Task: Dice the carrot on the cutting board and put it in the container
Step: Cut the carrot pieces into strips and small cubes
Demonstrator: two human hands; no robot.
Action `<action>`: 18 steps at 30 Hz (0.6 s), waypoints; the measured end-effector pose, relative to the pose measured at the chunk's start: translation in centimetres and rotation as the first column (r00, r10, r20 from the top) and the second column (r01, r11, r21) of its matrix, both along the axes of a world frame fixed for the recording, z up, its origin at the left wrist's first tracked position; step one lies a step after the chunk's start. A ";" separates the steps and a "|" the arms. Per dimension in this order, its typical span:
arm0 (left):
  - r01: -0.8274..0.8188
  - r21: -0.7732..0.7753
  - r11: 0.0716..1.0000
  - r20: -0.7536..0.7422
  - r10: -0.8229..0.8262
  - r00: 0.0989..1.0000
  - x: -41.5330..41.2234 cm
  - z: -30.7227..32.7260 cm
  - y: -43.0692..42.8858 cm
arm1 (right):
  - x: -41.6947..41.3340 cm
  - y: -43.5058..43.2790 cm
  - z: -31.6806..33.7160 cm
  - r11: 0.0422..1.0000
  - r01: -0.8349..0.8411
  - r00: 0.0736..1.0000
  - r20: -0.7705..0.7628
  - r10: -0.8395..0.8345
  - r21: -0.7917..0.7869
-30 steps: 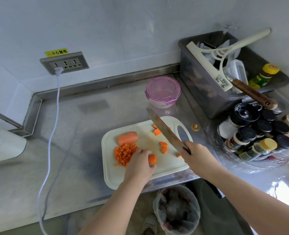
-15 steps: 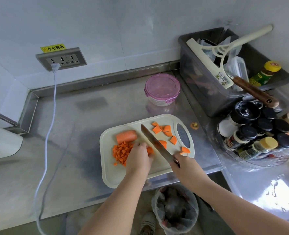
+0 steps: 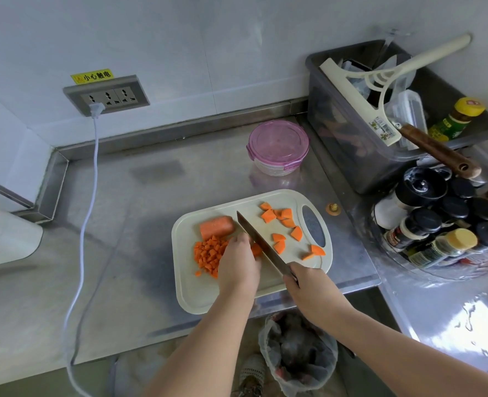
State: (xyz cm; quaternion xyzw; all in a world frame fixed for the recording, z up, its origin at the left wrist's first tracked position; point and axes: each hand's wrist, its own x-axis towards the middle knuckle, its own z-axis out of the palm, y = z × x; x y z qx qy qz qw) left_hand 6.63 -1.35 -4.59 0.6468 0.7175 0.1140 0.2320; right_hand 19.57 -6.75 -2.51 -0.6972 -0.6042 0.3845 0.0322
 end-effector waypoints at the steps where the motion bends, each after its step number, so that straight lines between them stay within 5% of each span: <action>1: -0.011 -0.004 1.000 0.004 0.011 1.000 0.2 0.1 0.0 | 0.0 0.0 -0.1 1.000 -0.008 1.000 0.005 0.008 -0.002; 10: -0.142 -0.110 0.984 0.199 0.162 0.967 0.6 0.7 -0.4 | 1.1 1.0 -0.3 0.994 -0.109 0.987 0.122 0.105 0.025; 18: -0.025 -0.263 0.965 0.245 0.091 0.965 -1.3 0.9 1.5 | 1.7 0.8 0.1 0.997 -0.019 0.997 0.082 0.013 0.073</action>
